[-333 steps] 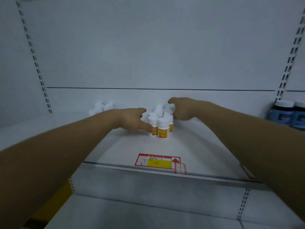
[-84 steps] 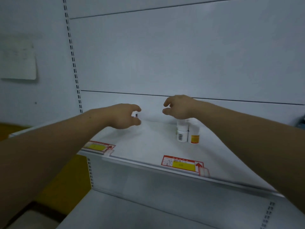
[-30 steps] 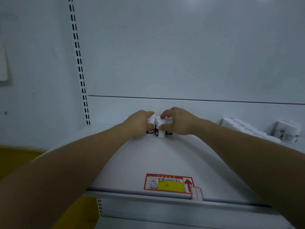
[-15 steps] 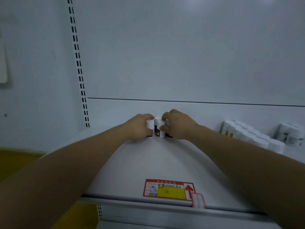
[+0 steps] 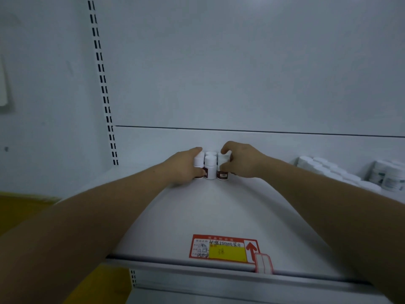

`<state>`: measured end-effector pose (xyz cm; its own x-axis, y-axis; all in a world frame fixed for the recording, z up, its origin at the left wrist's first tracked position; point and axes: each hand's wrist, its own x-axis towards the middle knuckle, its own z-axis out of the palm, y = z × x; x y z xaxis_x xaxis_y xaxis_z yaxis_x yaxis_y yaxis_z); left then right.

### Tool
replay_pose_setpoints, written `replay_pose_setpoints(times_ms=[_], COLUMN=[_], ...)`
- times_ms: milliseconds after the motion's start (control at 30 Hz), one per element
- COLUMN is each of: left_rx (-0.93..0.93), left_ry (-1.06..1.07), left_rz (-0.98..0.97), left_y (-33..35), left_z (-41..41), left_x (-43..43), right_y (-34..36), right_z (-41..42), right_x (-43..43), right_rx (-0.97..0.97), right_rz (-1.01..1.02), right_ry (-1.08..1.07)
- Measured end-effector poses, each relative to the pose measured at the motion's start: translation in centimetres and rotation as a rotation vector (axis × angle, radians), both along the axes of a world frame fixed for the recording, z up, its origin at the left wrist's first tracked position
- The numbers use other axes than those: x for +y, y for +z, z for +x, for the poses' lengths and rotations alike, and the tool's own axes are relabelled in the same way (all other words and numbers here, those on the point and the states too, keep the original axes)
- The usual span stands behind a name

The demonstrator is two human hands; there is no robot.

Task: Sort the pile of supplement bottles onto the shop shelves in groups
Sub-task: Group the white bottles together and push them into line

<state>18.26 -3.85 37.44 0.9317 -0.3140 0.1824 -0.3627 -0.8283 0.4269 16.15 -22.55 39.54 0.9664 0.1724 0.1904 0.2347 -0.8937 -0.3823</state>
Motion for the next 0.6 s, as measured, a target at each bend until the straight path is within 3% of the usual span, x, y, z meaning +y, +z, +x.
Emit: replay_pose_setpoints(times_ms=[433, 600], left_rx=[-0.032, -0.032], left_ry=[0.018, -0.038], left_rz=[-0.047, -0.077], left_y=[0.0, 0.4], left_z=[0.2, -0.1], left_x=[-0.4, 0.8], right_y=[0.5, 0.8], right_z=[0.3, 0.0], right_x=[-0.1, 0.2], right_rx=[-0.038, -0.19], right_rz=[-0.118, -0.06], right_ry=[0.039, 0.067])
